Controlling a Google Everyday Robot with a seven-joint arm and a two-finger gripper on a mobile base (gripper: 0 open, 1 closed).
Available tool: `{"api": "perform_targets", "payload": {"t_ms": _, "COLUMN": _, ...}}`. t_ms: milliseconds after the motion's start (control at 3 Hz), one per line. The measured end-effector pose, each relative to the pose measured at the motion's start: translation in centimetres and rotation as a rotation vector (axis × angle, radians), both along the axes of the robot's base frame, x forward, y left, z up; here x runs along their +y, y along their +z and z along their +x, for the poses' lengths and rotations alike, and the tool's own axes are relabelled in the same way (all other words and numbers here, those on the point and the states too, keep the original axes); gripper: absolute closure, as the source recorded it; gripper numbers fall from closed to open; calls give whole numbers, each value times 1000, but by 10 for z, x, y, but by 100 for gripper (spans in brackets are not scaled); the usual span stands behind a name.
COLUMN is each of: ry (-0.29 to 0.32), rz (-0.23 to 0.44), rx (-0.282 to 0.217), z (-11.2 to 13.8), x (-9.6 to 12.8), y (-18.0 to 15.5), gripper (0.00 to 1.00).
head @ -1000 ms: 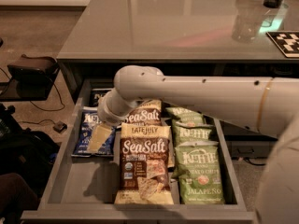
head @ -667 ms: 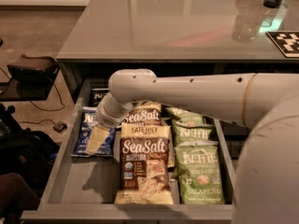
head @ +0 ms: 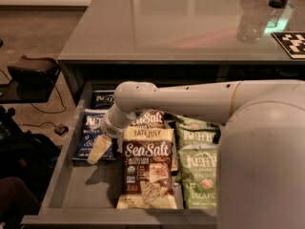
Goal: Pick blue chip bag from top drawer and place on counter
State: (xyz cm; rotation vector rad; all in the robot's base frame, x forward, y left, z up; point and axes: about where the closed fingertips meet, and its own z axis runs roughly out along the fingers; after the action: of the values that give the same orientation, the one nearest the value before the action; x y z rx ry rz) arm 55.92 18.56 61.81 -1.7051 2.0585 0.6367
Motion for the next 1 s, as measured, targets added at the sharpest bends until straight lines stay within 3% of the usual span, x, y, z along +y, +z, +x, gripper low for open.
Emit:
{"api": "perform_targets", "payload": {"t_ms": 667, "ry": -51, "rz": 37, "rx": 59, "z": -5, "x": 15, "y": -29, "gripper": 0}}
{"api": "perform_targets", "payload": {"t_ms": 1000, "ry": -51, "rz": 37, "rx": 60, "z": -5, "x": 15, "y": -29, "gripper": 19}}
